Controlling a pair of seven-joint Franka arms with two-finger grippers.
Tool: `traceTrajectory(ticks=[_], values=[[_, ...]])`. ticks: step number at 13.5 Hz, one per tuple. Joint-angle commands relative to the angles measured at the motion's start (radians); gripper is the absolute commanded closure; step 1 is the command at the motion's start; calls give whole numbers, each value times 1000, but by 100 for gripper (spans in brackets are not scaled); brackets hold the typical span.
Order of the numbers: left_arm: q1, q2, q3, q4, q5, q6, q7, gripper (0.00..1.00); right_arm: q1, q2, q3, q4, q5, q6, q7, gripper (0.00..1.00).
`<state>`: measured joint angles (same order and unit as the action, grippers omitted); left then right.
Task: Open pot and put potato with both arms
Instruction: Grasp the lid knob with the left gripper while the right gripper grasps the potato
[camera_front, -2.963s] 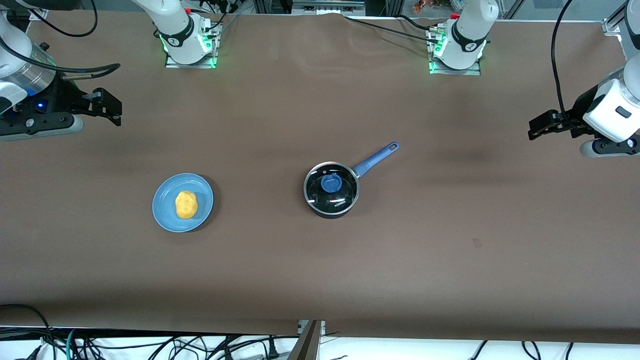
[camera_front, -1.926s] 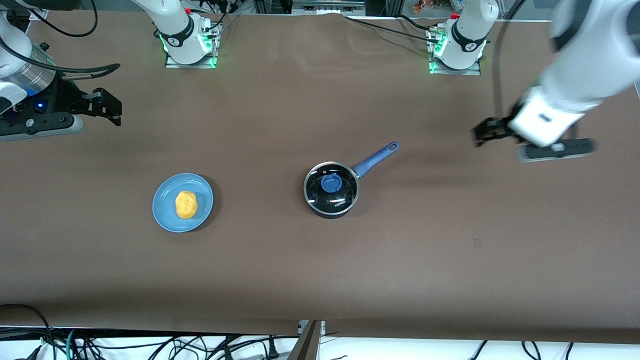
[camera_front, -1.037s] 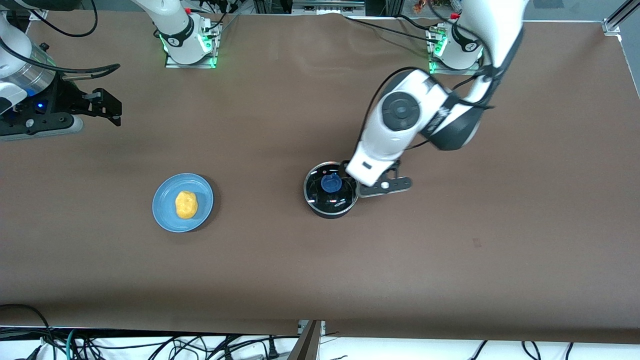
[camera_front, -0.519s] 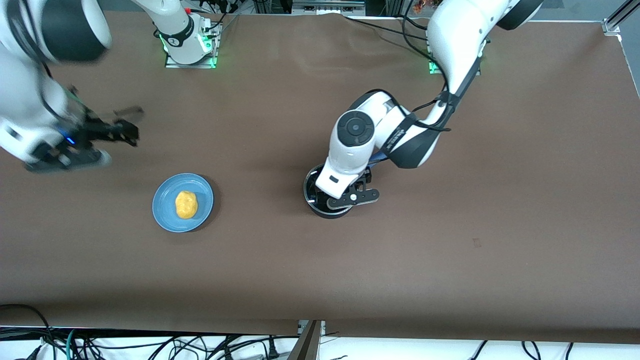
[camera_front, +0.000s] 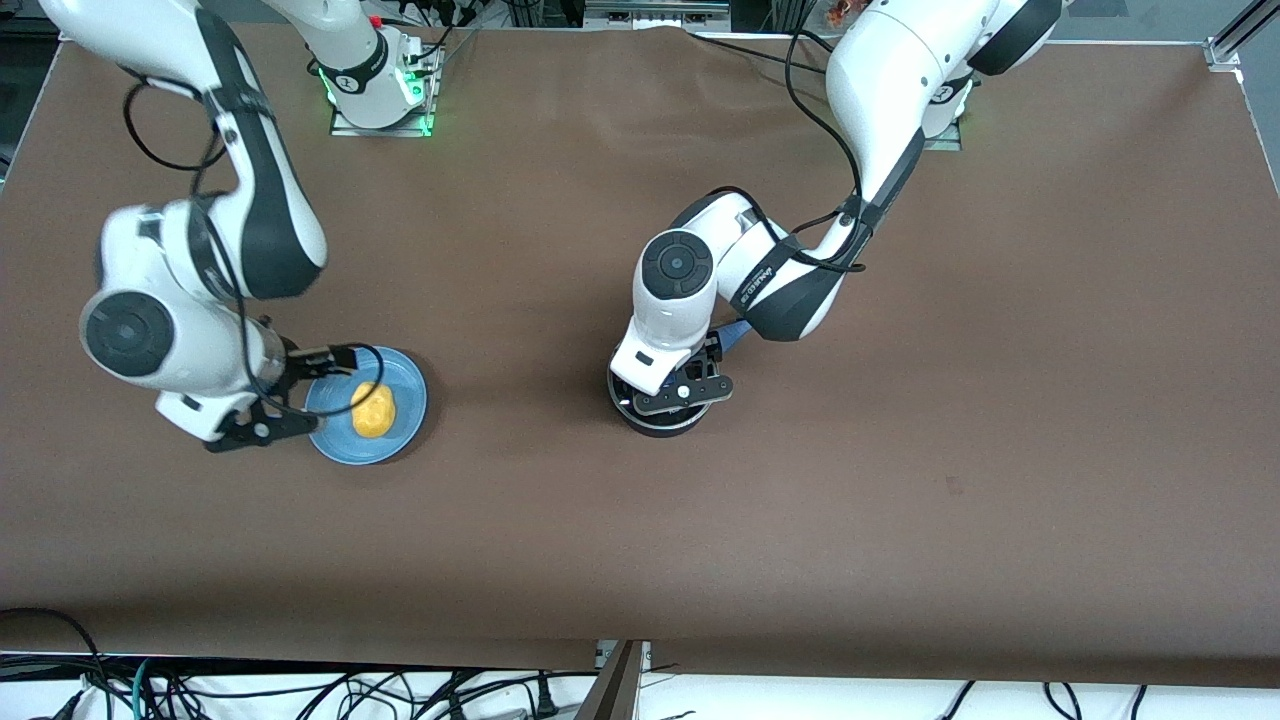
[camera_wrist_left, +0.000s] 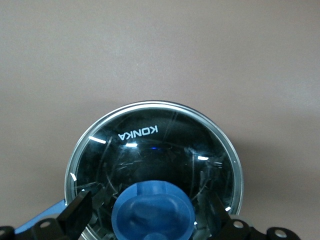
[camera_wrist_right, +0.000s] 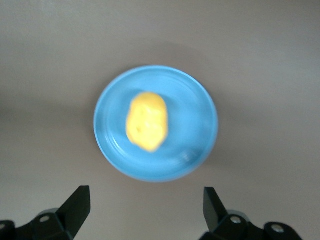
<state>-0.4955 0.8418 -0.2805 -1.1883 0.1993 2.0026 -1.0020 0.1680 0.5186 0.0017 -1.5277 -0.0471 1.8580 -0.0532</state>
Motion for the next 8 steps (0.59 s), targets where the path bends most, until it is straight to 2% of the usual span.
traceTrajectory(ticks=[1,2,3,6,7,8], values=[[-14,2,7,9,35,-15,-27,0,8,98,1,26,41,85,-19,0],[-14,2,7,9,35,-15,-33,0,10,125,1,26,41,121,-19,0],[-15,3,7,9,34,-15,-58,13,10,151,1,26,41,150,-19,0],[-21,3,6,-5,35,-15,-90,26,10,187,1,20,42,167,-19,0],[-21,3,6,-5,35,-15,-92,34,8,198,1,17,42,167,-19,0],[-20,0,4,-5,34,-16,-92,35,8,205,1,9,42,168,-22,0]])
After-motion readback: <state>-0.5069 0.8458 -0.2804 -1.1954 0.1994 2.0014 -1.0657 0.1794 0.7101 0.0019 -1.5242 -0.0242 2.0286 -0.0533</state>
